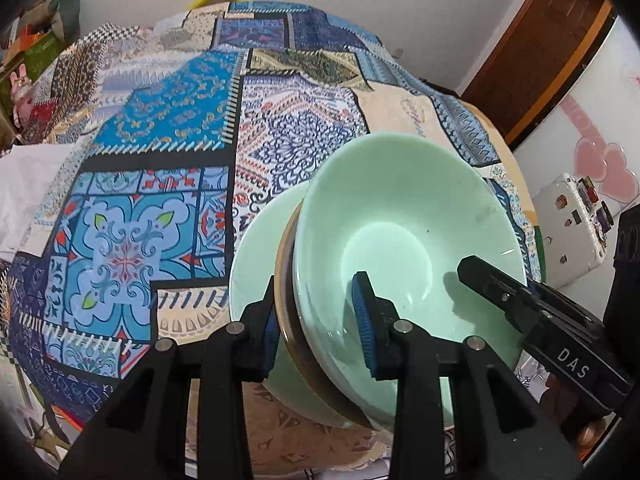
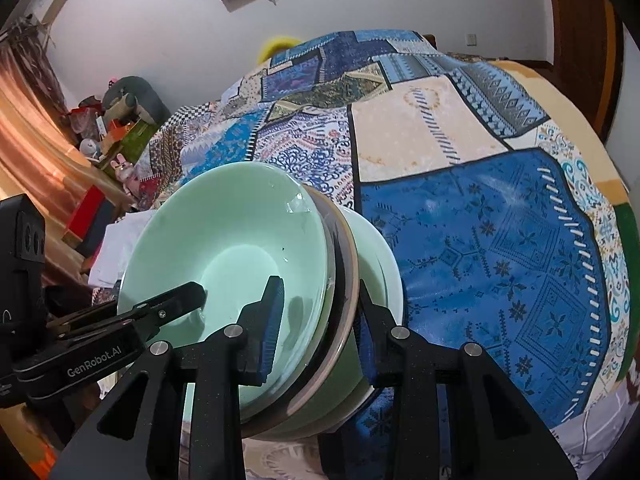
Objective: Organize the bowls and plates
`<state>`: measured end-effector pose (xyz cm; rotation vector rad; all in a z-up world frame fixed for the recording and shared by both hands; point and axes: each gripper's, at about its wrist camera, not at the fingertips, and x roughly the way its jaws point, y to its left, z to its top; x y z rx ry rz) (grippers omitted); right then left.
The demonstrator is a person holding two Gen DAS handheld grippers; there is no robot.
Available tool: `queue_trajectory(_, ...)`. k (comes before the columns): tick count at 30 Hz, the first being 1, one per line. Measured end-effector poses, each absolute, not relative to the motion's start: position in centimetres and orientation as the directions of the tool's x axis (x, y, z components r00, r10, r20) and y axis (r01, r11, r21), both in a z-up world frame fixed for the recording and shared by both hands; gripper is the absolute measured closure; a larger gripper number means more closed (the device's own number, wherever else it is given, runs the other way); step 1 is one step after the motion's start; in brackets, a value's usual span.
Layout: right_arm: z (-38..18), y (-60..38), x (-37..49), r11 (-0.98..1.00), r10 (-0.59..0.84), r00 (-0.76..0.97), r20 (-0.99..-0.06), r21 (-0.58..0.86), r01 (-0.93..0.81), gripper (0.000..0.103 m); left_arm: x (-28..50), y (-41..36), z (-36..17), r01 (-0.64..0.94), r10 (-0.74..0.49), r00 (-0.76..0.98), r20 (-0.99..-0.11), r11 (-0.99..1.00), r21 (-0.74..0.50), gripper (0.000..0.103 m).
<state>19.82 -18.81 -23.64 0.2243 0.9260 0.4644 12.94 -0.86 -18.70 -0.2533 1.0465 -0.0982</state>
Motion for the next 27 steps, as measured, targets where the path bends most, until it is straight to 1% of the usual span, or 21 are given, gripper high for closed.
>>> queue_trajectory(3, -24.0, -18.7, 19.9, 0.88, 0.474, 0.508, -0.719, 0.379, -0.285, 0.073, 12.8, -1.2, -18.6, -0.03, -0.181, 0.513, -0.839, 0.973, -0.228, 0.069)
queue_trajectory(8, -24.5, -19.1, 20.0, 0.87, 0.493, 0.492, -0.718, 0.403, -0.284, 0.072, 12.7, -1.5, -18.5, -0.007, -0.175, 0.529, -0.831, 0.978, -0.21, 0.07)
queue_trajectory(9, -24.5, -19.0, 20.0, 0.868, 0.496, 0.49, -0.717, 0.404, -0.288, 0.07, 12.7, -1.6, -18.6, -0.005, -0.174, 0.53, -0.83, 0.978, -0.208, 0.07)
queue_trajectory(12, -24.4, -19.0, 19.8, 0.872, 0.489, 0.49, -0.722, 0.392, -0.292, 0.07, 12.6, -1.7, -18.7, -0.003, -0.173, 0.534, -0.828, 0.978, -0.207, 0.069)
queue_trajectory(14, -24.1, -19.2, 19.5, 0.874, 0.486, 0.496, -0.719, 0.388, -0.293, 0.07, 12.6, -1.6, -18.6, -0.012, -0.167, 0.532, -0.83, 0.979, -0.205, 0.067)
queue_trajectory(17, -23.1, -19.7, 18.8, 0.876, 0.483, 0.519, -0.705, 0.382, -0.295, 0.066, 11.9, -1.2, -18.1, -0.033, -0.153, 0.544, -0.825, 0.979, -0.203, 0.059)
queue_trajectory(18, -22.6, -19.9, 18.4, 0.879, 0.477, 0.533, -0.699, 0.373, -0.298, 0.064, 11.6, -1.0, -17.7, -0.037, -0.147, 0.555, -0.819, 0.979, -0.201, 0.058)
queue_trajectory(22, -19.7, -20.6, 16.7, 0.87, 0.493, 0.592, -0.638, 0.365, -0.331, 0.061, 10.0, -0.7, -15.1, -0.034, -0.122, 0.615, -0.779, 0.983, -0.181, 0.058)
queue_trajectory(24, -18.2, -20.7, 15.8, 0.864, 0.504, 0.616, -0.606, 0.357, -0.356, 0.059, 8.9, -0.6, -13.3, -0.03, -0.115, 0.655, -0.747, 0.983, -0.179, 0.052)
queue_trajectory(27, -15.5, -20.8, 13.9, 0.859, 0.512, 0.665, -0.544, 0.326, -0.395, 0.056, 7.2, -0.5, -10.6, -0.022, -0.106, 0.718, -0.688, 0.984, -0.175, 0.048)
